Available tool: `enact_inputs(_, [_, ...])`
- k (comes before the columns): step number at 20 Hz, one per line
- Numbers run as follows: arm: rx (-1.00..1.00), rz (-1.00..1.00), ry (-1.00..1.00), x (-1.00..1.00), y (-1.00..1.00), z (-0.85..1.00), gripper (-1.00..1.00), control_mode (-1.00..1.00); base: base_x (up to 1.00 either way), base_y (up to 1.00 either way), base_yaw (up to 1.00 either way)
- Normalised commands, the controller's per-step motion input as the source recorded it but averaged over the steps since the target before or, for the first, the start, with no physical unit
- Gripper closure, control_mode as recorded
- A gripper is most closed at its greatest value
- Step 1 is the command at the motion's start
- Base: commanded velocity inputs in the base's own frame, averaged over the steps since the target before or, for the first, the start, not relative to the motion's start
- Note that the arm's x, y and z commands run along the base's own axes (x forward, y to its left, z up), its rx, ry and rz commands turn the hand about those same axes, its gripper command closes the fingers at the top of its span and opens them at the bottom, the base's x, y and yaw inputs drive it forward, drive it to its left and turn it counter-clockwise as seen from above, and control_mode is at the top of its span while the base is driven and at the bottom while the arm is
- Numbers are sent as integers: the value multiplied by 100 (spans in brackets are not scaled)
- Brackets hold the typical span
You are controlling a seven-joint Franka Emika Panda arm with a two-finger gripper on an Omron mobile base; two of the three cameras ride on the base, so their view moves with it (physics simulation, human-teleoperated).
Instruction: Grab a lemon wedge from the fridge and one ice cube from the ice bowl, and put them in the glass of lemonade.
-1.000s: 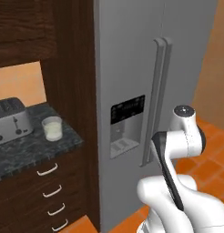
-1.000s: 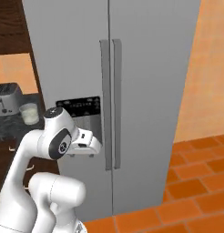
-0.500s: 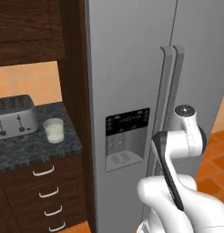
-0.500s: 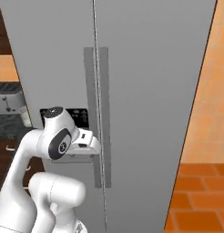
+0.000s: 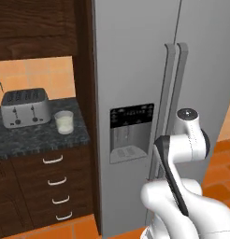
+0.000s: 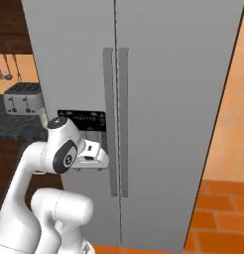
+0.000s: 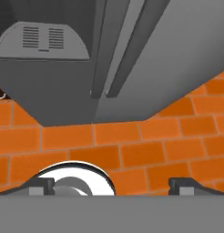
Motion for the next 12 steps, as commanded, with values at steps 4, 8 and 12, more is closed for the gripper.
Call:
enact_inputs(4, [0, 0, 0, 0, 0, 0, -100, 100, -100, -5, 0])
enact_inputs(8, [0, 0, 0, 0, 0, 0, -100, 100, -8, -8, 9])
enact_inputs(12, [0, 0, 0, 0, 0, 0, -100, 100, 46, -47, 24])
